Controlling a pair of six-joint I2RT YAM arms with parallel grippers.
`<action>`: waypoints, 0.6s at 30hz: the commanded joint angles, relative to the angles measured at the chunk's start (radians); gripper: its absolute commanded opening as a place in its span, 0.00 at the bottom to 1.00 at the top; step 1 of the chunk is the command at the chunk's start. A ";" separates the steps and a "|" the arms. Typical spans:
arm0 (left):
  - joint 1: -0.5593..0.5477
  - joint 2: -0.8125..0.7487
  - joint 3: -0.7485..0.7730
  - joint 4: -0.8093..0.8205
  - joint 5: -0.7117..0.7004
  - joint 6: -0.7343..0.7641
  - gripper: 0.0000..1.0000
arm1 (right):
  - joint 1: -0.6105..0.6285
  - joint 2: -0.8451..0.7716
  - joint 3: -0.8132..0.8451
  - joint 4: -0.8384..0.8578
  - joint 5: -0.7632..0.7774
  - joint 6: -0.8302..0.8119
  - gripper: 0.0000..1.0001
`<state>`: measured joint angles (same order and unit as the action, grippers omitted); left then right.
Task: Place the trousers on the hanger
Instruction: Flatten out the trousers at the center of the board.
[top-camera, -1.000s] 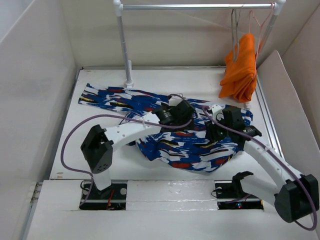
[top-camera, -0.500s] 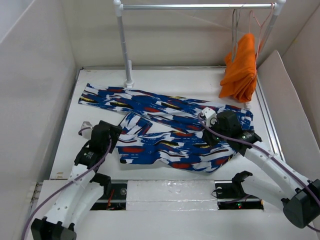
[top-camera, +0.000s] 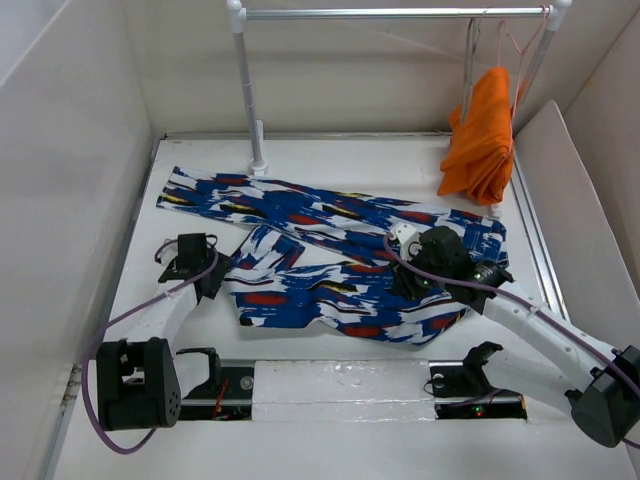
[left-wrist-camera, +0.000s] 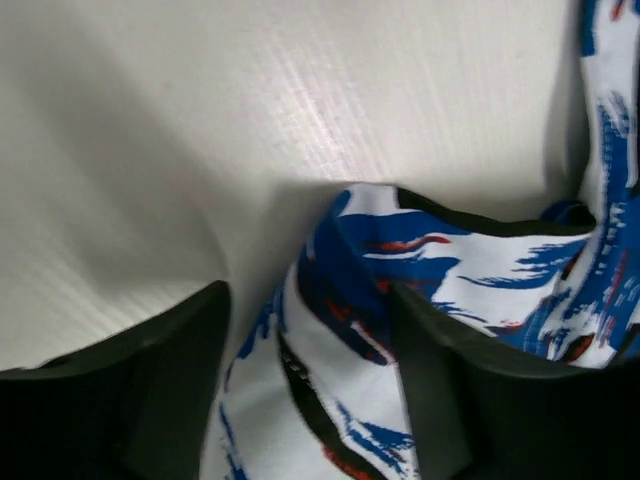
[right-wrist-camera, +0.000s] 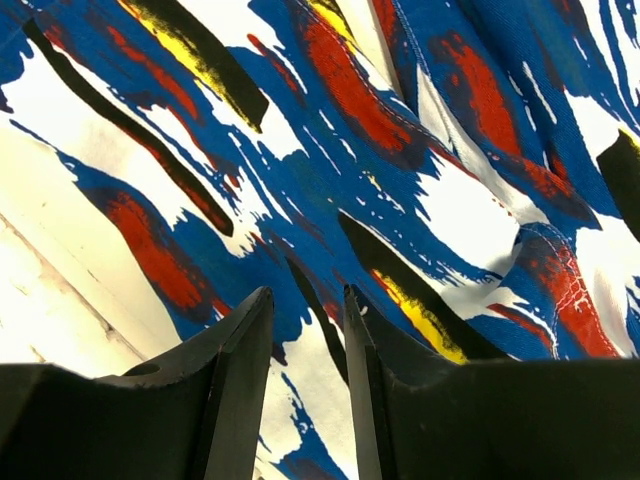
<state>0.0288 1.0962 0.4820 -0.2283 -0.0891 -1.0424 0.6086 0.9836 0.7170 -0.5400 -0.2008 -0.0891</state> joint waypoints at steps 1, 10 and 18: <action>0.005 0.008 0.013 0.133 0.041 0.088 0.55 | 0.010 -0.002 -0.010 0.048 0.026 0.020 0.40; -0.004 -0.205 0.261 -0.208 -0.101 0.248 0.00 | 0.010 0.030 -0.016 0.051 0.124 0.028 0.41; -0.036 -0.319 0.595 -0.568 -0.202 0.280 0.00 | -0.012 0.171 -0.076 0.155 0.166 0.038 0.49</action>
<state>-0.0074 0.7467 0.9829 -0.6159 -0.1986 -0.8062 0.6075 1.0981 0.6567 -0.4782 -0.0368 -0.0559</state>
